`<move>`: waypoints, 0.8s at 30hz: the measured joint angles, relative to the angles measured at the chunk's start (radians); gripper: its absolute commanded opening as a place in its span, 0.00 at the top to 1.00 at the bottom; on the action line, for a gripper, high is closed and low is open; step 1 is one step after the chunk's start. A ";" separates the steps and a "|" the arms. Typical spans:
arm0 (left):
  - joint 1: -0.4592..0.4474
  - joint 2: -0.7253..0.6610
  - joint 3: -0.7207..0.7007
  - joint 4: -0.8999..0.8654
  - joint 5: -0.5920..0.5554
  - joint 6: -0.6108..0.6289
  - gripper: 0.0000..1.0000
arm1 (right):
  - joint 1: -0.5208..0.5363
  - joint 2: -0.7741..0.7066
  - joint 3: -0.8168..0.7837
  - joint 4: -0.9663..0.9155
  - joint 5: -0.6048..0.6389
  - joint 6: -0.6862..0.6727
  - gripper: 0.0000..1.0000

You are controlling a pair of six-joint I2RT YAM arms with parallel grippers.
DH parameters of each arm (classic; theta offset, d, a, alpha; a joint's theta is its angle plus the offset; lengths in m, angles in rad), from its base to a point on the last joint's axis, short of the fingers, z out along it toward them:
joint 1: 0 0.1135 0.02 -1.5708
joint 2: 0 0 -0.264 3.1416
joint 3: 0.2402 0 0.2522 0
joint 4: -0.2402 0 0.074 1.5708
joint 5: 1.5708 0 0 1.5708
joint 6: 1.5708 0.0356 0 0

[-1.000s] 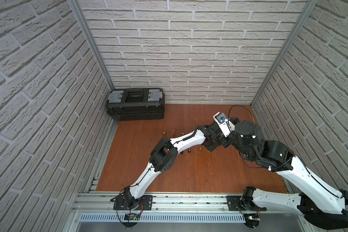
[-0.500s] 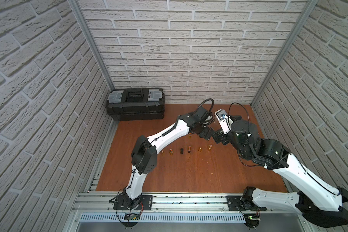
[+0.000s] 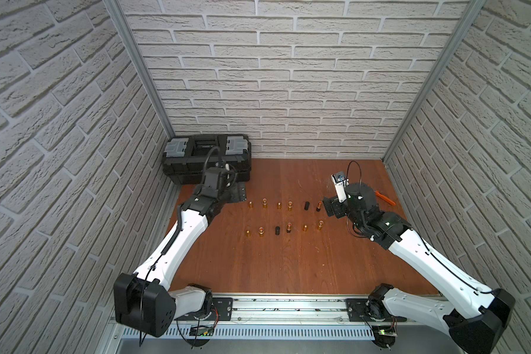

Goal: Open the lipstick cap
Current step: Reset both arms

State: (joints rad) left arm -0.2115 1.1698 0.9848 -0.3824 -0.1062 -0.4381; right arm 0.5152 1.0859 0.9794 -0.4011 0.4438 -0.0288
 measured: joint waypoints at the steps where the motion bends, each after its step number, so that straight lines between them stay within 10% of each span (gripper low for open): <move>1: 0.053 -0.045 -0.077 0.045 -0.001 0.010 0.02 | -0.012 -0.013 -0.056 0.052 0.003 0.005 0.00; 11: 0.297 0.103 -0.460 0.551 -0.018 0.212 0.02 | -0.260 -0.030 -0.361 0.504 -0.066 0.034 0.00; 24: 0.248 0.367 -0.569 1.109 -0.029 0.313 0.02 | -0.441 0.235 -0.473 0.825 -0.228 -0.012 0.00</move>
State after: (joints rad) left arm 0.0364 1.5368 0.4156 0.7269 -0.1356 -0.1249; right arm 0.0738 1.3205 0.5060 0.4240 0.2161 -0.0406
